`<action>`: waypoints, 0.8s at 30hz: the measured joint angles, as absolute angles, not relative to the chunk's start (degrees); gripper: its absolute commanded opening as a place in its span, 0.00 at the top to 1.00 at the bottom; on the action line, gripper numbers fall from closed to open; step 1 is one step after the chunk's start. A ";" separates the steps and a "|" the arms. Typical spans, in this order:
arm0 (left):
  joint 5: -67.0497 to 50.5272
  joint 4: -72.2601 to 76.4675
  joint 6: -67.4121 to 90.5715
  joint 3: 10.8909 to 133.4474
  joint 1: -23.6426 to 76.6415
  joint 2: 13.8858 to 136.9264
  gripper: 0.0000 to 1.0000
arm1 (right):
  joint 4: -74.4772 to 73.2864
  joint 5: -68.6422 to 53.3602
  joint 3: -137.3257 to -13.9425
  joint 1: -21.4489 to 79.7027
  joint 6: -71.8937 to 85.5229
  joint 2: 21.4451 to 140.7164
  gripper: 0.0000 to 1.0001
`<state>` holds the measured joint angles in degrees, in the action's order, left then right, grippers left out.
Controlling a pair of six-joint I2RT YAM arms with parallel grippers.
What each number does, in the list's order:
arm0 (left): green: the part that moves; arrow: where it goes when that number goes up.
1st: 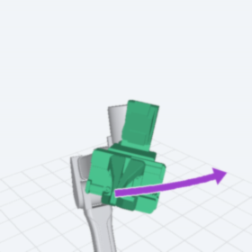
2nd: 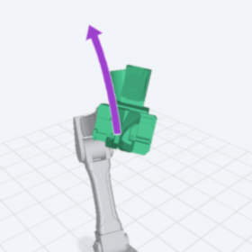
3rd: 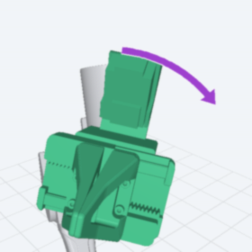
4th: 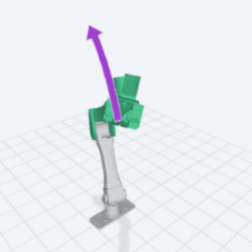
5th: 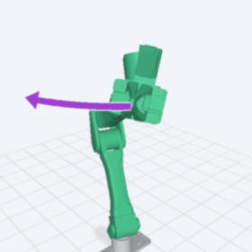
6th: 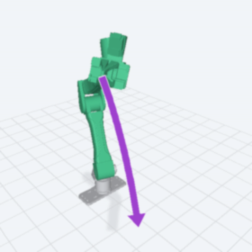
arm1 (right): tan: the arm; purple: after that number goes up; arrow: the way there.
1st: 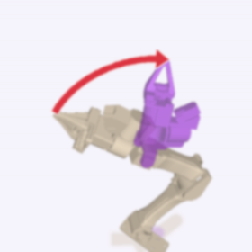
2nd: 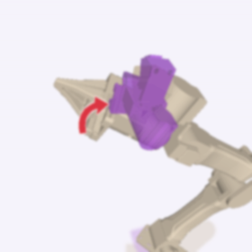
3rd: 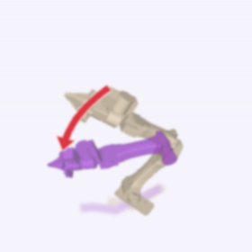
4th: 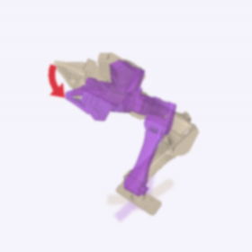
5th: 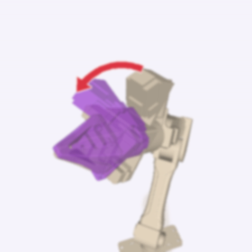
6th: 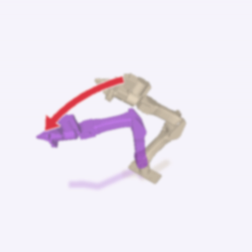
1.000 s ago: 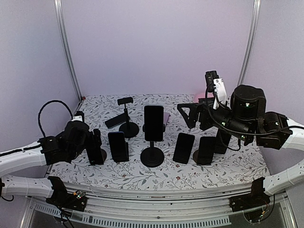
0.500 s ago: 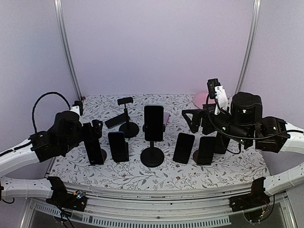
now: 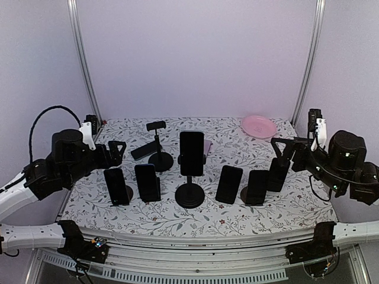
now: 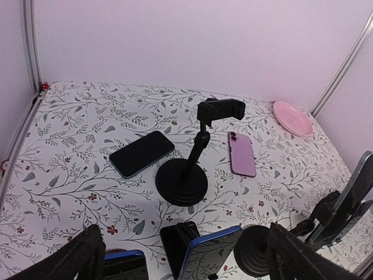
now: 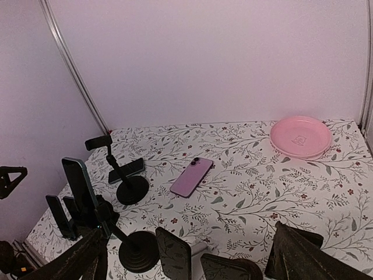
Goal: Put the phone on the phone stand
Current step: Reset both arms
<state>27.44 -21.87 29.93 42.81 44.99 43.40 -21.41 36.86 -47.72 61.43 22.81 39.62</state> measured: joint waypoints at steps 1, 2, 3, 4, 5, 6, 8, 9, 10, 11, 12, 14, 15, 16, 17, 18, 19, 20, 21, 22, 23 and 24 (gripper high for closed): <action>27.42 -21.98 29.71 42.92 44.99 42.94 0.03 | -22.37 37.36 -47.40 61.43 23.27 37.63 0.01; 27.42 -22.11 29.52 42.94 44.99 42.44 0.03 | -23.33 37.82 -47.03 61.43 23.83 35.79 0.01; 27.42 -22.41 29.32 42.94 44.99 41.80 0.03 | -24.34 38.33 -46.72 61.43 24.34 33.87 0.01; 27.40 -22.63 29.17 42.94 44.99 41.34 0.03 | -25.30 38.83 -46.50 61.43 24.86 32.14 0.01; 27.38 -23.00 29.06 42.94 44.99 40.77 0.03 | -26.30 39.27 -46.30 61.43 25.41 30.76 0.01; 27.31 -23.42 28.97 42.94 44.99 40.25 0.03 | -27.38 39.81 -46.13 61.41 25.98 29.56 0.01; 26.92 -24.43 28.91 43.07 44.99 39.20 0.03 | -29.65 40.64 -45.95 61.32 27.00 27.94 0.01; 26.72 -24.86 28.91 43.16 44.99 38.83 0.03 | -30.81 41.08 -45.87 61.32 27.49 27.35 0.01; 26.50 -25.26 28.91 43.20 44.99 38.30 0.03 | -32.08 41.56 -45.80 61.32 27.97 26.96 0.01; 26.37 -25.78 28.91 43.27 44.99 37.71 0.03 | -33.41 41.93 -45.78 61.30 28.58 26.74 0.01; 26.33 -26.35 28.93 43.33 44.99 37.04 0.03 | -34.48 42.22 -45.78 61.25 28.99 26.65 0.01; 26.33 -27.62 28.95 43.51 44.99 35.68 0.03 | -37.17 43.33 -45.78 61.25 30.11 26.65 0.01; 26.33 -28.14 28.95 43.59 44.99 35.20 0.03 | -38.26 43.75 -45.78 61.21 30.72 26.65 0.01; 26.33 -28.69 28.95 43.68 44.99 34.46 0.03 | -39.22 44.14 -45.78 61.21 31.29 26.65 0.01; 26.39 -29.21 28.95 43.77 44.99 33.71 0.03 | -40.01 44.47 -45.78 61.21 31.77 26.65 0.01; 26.57 -29.76 28.97 43.79 44.99 32.84 0.03 | -40.66 44.73 -45.78 61.21 32.16 26.65 0.01; 26.79 -30.41 28.97 43.81 44.99 31.97 0.03 | -41.25 44.93 -45.78 61.21 32.42 26.65 0.01; 27.00 -31.27 28.99 43.92 44.99 31.16 0.03 | -41.87 45.06 -45.80 61.21 32.69 26.65 0.01; 27.22 -31.86 29.02 44.05 44.99 30.52 0.03 | -42.37 45.10 -45.80 61.21 32.84 26.65 0.01; 27.46 -32.51 29.15 44.14 44.99 29.74 0.03 | -42.96 45.08 -45.91 61.21 33.01 26.68 0.01; 27.66 -33.06 29.21 44.14 44.99 28.88 0.03 | -43.72 45.06 -46.22 61.21 33.10 26.70 0.01; 27.81 -33.76 29.32 44.14 44.99 27.99 0.03 | -44.29 45.08 -46.63 61.21 33.26 26.74 0.01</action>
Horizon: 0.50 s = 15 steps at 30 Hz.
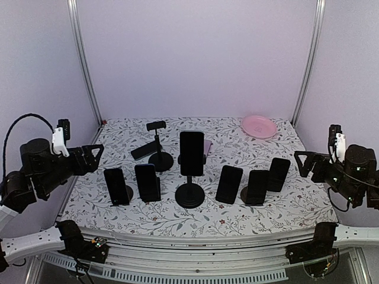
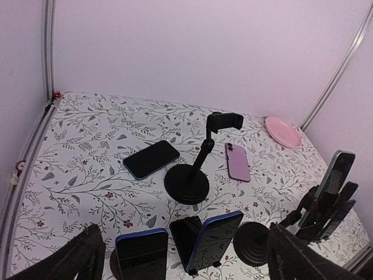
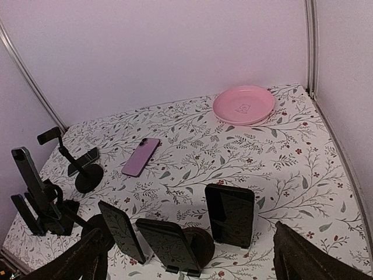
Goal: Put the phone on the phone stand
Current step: Reset both arms
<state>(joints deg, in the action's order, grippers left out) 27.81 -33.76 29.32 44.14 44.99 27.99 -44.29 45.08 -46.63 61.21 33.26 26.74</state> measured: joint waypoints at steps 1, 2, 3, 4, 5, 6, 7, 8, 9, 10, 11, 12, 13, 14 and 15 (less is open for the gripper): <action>27.92 -34.26 29.41 44.14 44.99 27.27 0.03 | -44.99 45.08 -47.16 61.21 33.43 26.74 0.01; 28.05 -34.74 29.61 44.14 44.99 26.39 0.03 | -45.52 45.08 -47.62 61.21 33.58 26.76 0.01; 28.14 -35.05 29.71 44.10 44.99 25.50 0.03 | -46.06 45.08 -47.99 61.21 33.71 26.74 0.01; 28.27 -35.20 29.80 44.07 44.99 24.67 0.03 | -46.46 45.10 -48.25 61.21 33.87 26.72 0.01; 28.49 -35.22 29.85 44.07 44.99 23.92 0.03 | -46.70 45.08 -48.31 61.21 33.98 26.68 0.01; 28.75 -35.24 29.95 44.07 44.99 23.29 0.03 | -47.05 45.06 -48.29 61.21 34.13 26.57 0.01; 28.91 -35.22 30.00 44.07 44.99 22.74 0.03 | -47.09 44.99 -48.23 61.21 34.13 26.20 0.01; 28.93 -35.11 30.02 43.94 44.99 22.39 0.03 | -46.85 44.66 -47.99 61.21 33.98 25.85 0.01; 28.93 -35.00 30.00 43.77 44.99 22.11 0.03 | -46.68 44.34 -47.68 61.21 33.63 25.39 0.01; 28.93 -34.87 30.00 43.44 44.99 21.93 0.03 | -46.68 44.14 -47.46 61.21 33.43 24.75 0.01; 28.93 -34.87 30.00 43.13 44.99 21.89 0.03 | -46.68 44.14 -47.37 61.19 33.39 24.18 0.01; 28.91 -34.92 30.00 42.92 44.99 21.93 0.03 | -46.68 44.12 -47.35 61.19 33.41 23.42 0.01; 28.91 -34.92 30.00 42.81 44.99 21.98 0.03 | -46.68 44.14 -47.35 61.19 33.43 22.74 0.01; 28.91 -34.92 30.00 42.74 45.01 22.00 0.03 | -46.65 44.14 -47.31 61.19 33.45 22.00 0.01; 28.91 -34.89 30.02 42.70 45.01 22.00 0.03 | -46.50 44.12 -47.16 61.12 33.47 21.12 0.01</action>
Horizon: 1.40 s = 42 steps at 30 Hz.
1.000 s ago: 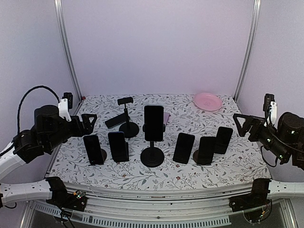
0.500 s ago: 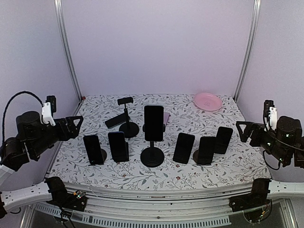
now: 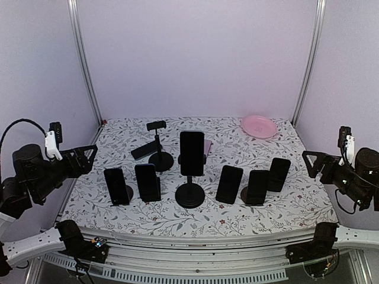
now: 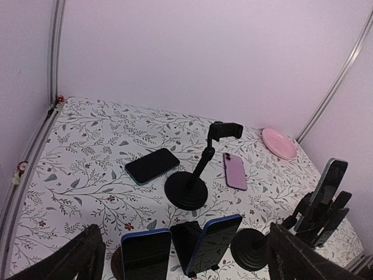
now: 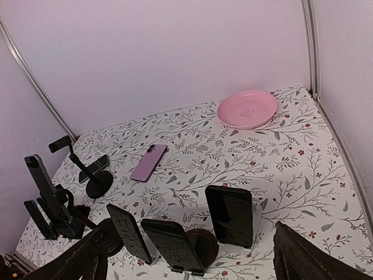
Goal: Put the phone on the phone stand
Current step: Reset both arms
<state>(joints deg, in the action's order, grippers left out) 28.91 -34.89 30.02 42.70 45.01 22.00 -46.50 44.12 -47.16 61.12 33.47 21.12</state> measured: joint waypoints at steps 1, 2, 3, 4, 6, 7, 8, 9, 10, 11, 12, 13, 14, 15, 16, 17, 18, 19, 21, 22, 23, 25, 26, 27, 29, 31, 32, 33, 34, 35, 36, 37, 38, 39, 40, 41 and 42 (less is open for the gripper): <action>28.91 -34.92 30.02 42.68 45.08 21.98 0.03 | -46.28 44.12 -46.94 61.08 33.43 20.40 0.01; 28.93 -34.87 30.02 42.68 45.23 21.96 0.03 | -46.00 44.03 -46.72 61.06 33.41 19.90 0.01; 28.93 -34.89 30.02 42.68 45.43 21.91 0.03 | -45.82 43.99 -46.50 61.06 33.39 19.70 0.01; 28.97 -34.87 30.02 42.65 45.65 21.82 0.03 | -45.80 43.81 -46.39 61.06 33.39 19.70 0.01; 29.08 -34.87 30.04 42.59 45.89 21.63 0.03 | -45.80 43.64 -46.30 61.06 33.36 19.75 0.01; 29.12 -34.87 30.04 42.59 45.95 21.61 0.03 | -45.71 43.57 -46.30 61.06 33.34 19.86 0.01; 29.17 -34.87 30.04 42.57 46.00 21.61 0.03 | -45.65 43.57 -46.30 61.06 33.34 20.18 0.01; 29.19 -34.87 30.04 42.57 46.02 21.61 0.03 | -45.60 43.57 -46.30 61.06 33.34 20.45 0.01; 29.21 -34.87 30.04 42.57 46.02 21.61 0.03 | -45.60 43.57 -46.30 61.06 33.36 20.75 0.01; 29.23 -34.87 30.04 42.57 46.02 21.63 0.03 | -45.58 43.55 -46.30 61.04 33.39 21.10 0.01; 29.28 -34.87 30.04 42.57 46.04 21.63 0.03 | -45.56 43.51 -46.30 60.99 33.39 21.58 0.01; 29.30 -34.87 30.04 42.57 46.04 21.65 0.03 | -45.52 43.35 -46.30 60.93 33.36 22.13 0.01; 29.32 -34.87 30.04 42.57 46.04 21.67 0.03 | -45.47 43.20 -46.30 60.84 33.34 22.63 0.01; 29.36 -34.87 30.04 42.57 46.04 21.67 0.03 | -45.43 43.16 -46.30 60.77 33.34 23.11 0.01; 29.36 -34.87 30.04 42.57 46.06 21.67 0.03 | -45.45 43.13 -46.30 60.71 33.34 23.46 0.01; 29.39 -34.85 30.04 42.57 46.09 21.67 0.03 | -45.45 43.13 -46.30 60.69 33.34 23.97 0.01; 29.39 -34.87 30.04 42.57 46.11 21.67 0.03 | -45.45 43.11 -46.30 60.69 33.34 24.21 0.01; 29.39 -34.87 30.04 42.57 46.13 21.67 0.03 | -45.47 43.07 -46.30 60.69 33.36 24.40 0.01; 29.39 -34.87 30.04 42.57 46.15 21.65 0.03 | -45.45 42.98 -46.30 60.69 33.36 24.47 0.01; 29.41 -34.85 30.04 42.57 46.22 21.65 0.03 | -45.45 42.96 -46.30 60.69 33.36 24.47 0.01; 29.41 -34.85 30.04 42.57 46.28 21.65 0.03 | -45.45 42.94 -46.30 60.69 33.36 24.45 0.01; 29.45 -34.87 30.04 42.57 46.41 21.65 0.03 | -45.45 42.92 -46.30 60.66 33.34 24.40 0.01; 29.50 -34.87 30.06 42.57 46.50 21.65 0.03 | -45.45 42.89 -46.30 60.69 33.34 24.32 0.01; 29.61 -34.87 30.09 42.57 46.59 21.65 0.03 | -45.43 42.89 -46.30 60.69 33.34 24.16 0.01; 29.85 -34.89 30.13 42.57 46.85 21.65 0.03 | -45.41 42.85 -46.30 60.69 33.19 23.70 0.01; 30.11 -34.92 30.20 42.57 47.00 21.65 0.03 | -45.36 42.76 -46.30 60.69 33.06 23.44 0.01; 30.24 -34.92 30.22 42.57 47.07 21.65 0.03 | -45.36 42.72 -46.30 60.69 32.97 23.42 0.01; 30.30 -34.92 30.24 42.57 47.11 21.65 0.03 | -45.36 42.68 -46.30 60.69 32.91 23.42 0.01; 30.39 -34.92 30.24 42.57 47.13 21.65 0.03 | -45.34 42.63 -46.30 60.69 32.75 23.42 0.01; 30.44 -34.92 30.24 42.57 47.16 21.65 0.03 | -45.32 42.61 -46.30 60.69 32.69 23.42 0.01; 30.48 -34.92 30.24 42.57 47.16 21.65 0.03 | -45.28 42.50 -46.30 60.69 32.53 23.42 0.01; 30.48 -34.92 30.24 42.57 47.16 21.65 0.03 | -45.19 42.41 -46.30 60.69 32.45 23.42 0.01; 30.48 -34.94 30.24 42.57 47.18 21.65 0.03 | -45.01 42.28 -46.30 60.69 32.34 23.44 0.01; 30.48 -34.94 30.24 42.57 47.20 21.65 0.03 | -44.97 42.24 -46.30 60.69 32.29 23.44 0.01; 30.48 -34.94 30.24 42.57 47.22 21.65 0.03 | -44.97 42.09 -46.30 60.69 32.25 23.44 0.01; 30.48 -34.94 30.24 42.57 47.24 21.67 0.03 | -44.97 41.95 -46.30 60.69 32.18 23.44 0.01; 30.48 -34.94 30.24 42.57 47.24 21.67 0.03 | -44.97 41.82 -46.30 60.69 32.14 23.44 0.01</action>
<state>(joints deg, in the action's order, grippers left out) 30.48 -34.94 30.24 42.57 47.24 21.67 -44.97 41.82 -46.30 60.69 32.14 23.44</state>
